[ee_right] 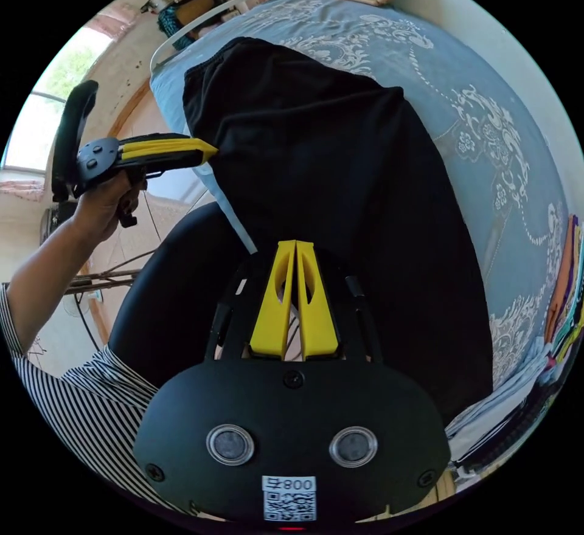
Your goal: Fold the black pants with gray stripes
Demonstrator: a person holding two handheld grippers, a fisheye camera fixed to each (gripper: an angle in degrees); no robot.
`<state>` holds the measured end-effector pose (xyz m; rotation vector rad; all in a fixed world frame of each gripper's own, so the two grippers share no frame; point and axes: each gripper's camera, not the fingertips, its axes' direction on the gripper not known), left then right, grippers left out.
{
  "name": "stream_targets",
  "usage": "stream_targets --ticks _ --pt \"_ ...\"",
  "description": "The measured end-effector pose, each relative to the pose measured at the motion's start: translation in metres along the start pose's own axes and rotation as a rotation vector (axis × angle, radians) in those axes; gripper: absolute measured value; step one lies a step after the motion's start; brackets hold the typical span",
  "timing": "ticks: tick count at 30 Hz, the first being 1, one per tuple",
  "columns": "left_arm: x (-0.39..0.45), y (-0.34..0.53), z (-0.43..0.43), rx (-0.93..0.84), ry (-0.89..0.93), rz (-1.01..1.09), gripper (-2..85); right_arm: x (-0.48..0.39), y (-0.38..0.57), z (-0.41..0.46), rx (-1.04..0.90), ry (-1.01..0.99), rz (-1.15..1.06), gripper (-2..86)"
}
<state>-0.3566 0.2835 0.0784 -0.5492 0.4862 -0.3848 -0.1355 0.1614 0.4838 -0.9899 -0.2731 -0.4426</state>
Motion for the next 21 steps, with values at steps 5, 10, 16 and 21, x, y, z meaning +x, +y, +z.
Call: stream_targets --ticks 5,10,16,21 --pt "0.029 -0.004 0.004 0.062 0.009 0.046 0.1 0.030 0.078 -0.008 0.058 -0.014 0.128 0.1" --pt "0.060 -0.015 0.027 0.041 0.022 0.102 0.1 0.068 0.155 0.000 0.065 -0.009 0.279 0.1" --pt "0.099 -0.047 0.069 -0.029 0.077 0.176 0.1 0.113 0.244 -0.005 0.151 -0.025 0.444 0.1" --pt "0.137 -0.085 0.113 -0.105 0.055 0.247 0.1 0.146 0.300 -0.005 0.200 -0.034 0.532 0.1"
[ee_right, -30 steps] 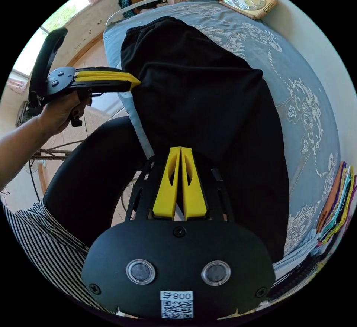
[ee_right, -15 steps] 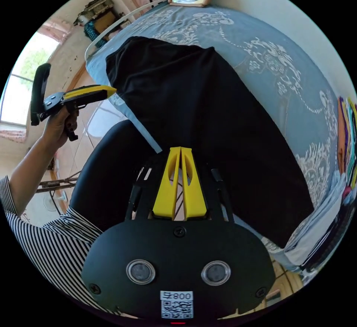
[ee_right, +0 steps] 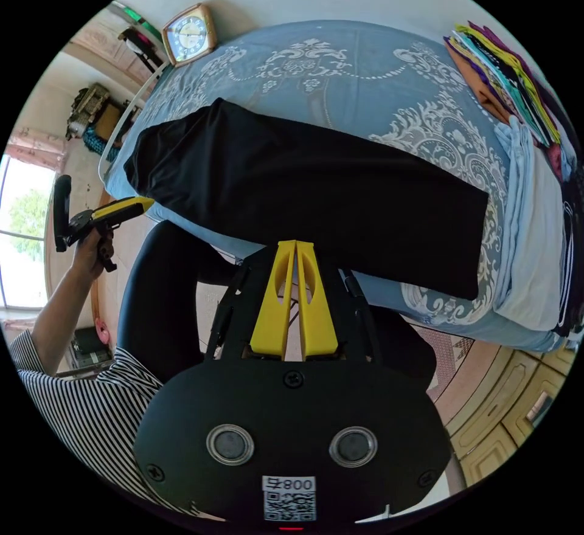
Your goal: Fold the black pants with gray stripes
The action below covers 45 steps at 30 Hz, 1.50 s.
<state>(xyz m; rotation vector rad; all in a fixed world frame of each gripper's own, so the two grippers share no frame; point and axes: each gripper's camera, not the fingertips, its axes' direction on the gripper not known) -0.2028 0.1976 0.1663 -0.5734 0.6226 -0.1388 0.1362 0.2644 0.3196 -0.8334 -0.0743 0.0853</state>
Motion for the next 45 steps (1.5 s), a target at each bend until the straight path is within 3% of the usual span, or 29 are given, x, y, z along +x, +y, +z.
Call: stream_targets --ticks 6,25,32,36,40,45 --pt "0.018 -0.051 0.059 -0.129 -0.049 0.014 0.1 0.061 0.028 0.005 0.010 -0.005 0.067 0.1" --pt "0.039 -0.155 0.162 -0.119 -0.049 0.039 0.1 0.228 0.136 0.025 0.073 -0.175 0.210 0.1" --pt "0.088 -0.220 0.192 0.008 0.040 0.205 0.2 0.329 0.215 0.000 0.279 -0.303 0.456 0.2" --pt "0.135 -0.286 0.237 -0.013 0.119 0.313 0.5 0.363 0.239 0.003 0.339 -0.369 0.527 0.4" --pt "0.168 -0.344 0.281 -0.065 0.152 0.375 0.8 0.382 0.245 0.008 0.345 -0.376 0.496 1.0" --pt "0.204 -0.410 0.350 -0.172 0.050 0.455 1.0 0.394 0.238 0.010 0.324 -0.290 0.411 1.5"
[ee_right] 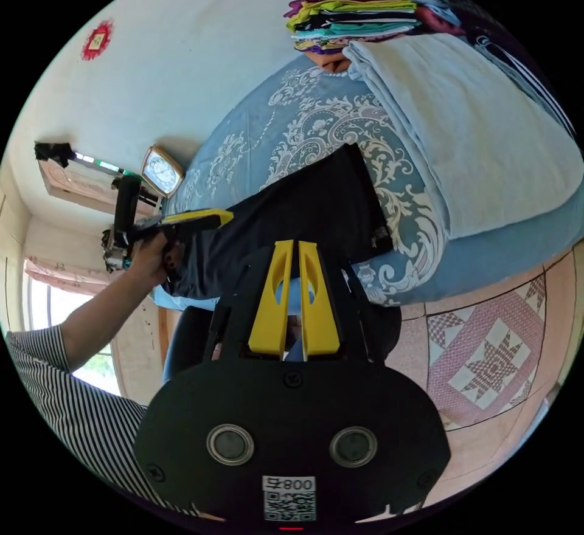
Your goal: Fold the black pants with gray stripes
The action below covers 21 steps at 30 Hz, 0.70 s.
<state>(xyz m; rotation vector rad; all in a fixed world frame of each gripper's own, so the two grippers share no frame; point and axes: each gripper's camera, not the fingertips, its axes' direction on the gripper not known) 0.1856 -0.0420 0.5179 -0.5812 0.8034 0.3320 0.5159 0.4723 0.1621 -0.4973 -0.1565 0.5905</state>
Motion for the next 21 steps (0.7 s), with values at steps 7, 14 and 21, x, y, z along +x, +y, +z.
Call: stream_targets --ticks 7,14,21 --pt "-0.012 -0.054 0.060 -0.083 -0.071 0.041 0.8 0.021 -0.006 0.016 -0.091 0.130 -0.068 1.0" --pt "-0.026 -0.086 0.087 0.003 -0.127 0.060 0.2 0.043 -0.002 0.022 -0.130 0.132 -0.081 0.4" --pt "-0.044 -0.119 0.137 -0.024 -0.105 0.019 0.4 0.063 0.001 0.020 -0.136 0.094 -0.064 0.1"
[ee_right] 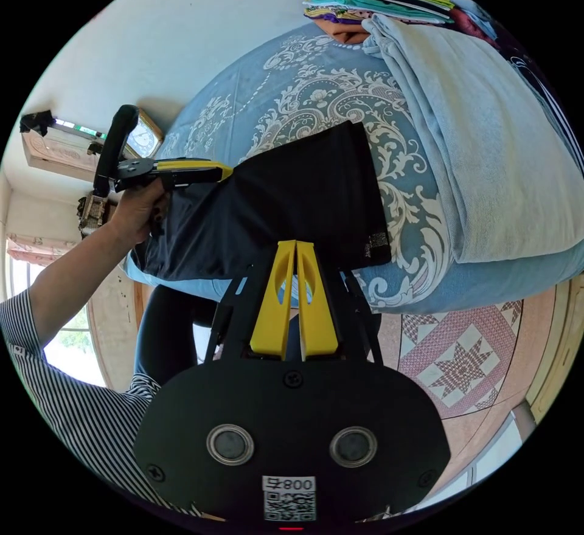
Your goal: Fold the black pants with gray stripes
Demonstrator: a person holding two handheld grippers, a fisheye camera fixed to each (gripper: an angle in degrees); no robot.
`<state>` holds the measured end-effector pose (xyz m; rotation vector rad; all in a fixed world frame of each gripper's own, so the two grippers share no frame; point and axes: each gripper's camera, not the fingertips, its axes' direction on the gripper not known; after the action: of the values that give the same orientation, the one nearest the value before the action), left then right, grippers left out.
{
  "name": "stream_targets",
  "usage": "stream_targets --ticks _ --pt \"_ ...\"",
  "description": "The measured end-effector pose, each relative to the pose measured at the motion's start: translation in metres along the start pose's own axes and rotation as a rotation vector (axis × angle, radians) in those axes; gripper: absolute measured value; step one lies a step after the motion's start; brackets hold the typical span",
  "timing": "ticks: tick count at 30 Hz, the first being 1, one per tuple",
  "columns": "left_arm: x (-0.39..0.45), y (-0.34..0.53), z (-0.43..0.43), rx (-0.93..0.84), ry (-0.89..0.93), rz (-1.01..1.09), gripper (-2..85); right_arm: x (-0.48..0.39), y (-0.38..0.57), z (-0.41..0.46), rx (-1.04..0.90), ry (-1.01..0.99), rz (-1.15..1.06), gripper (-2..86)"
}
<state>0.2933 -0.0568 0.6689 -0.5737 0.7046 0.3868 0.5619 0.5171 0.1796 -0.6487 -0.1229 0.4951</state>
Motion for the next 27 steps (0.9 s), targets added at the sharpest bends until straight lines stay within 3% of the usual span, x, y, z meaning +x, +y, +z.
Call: stream_targets --ticks 9,18,27 --pt "-0.001 -0.036 0.029 0.143 0.107 0.046 3.4 0.023 0.021 -0.019 0.094 0.050 0.038 0.9" --pt "0.030 -0.114 0.088 0.079 0.123 0.257 6.7 0.054 0.039 -0.032 0.166 0.106 0.138 7.4" --pt "0.050 -0.158 0.142 0.025 0.102 0.348 5.4 0.053 0.042 -0.024 0.167 0.146 0.104 7.8"
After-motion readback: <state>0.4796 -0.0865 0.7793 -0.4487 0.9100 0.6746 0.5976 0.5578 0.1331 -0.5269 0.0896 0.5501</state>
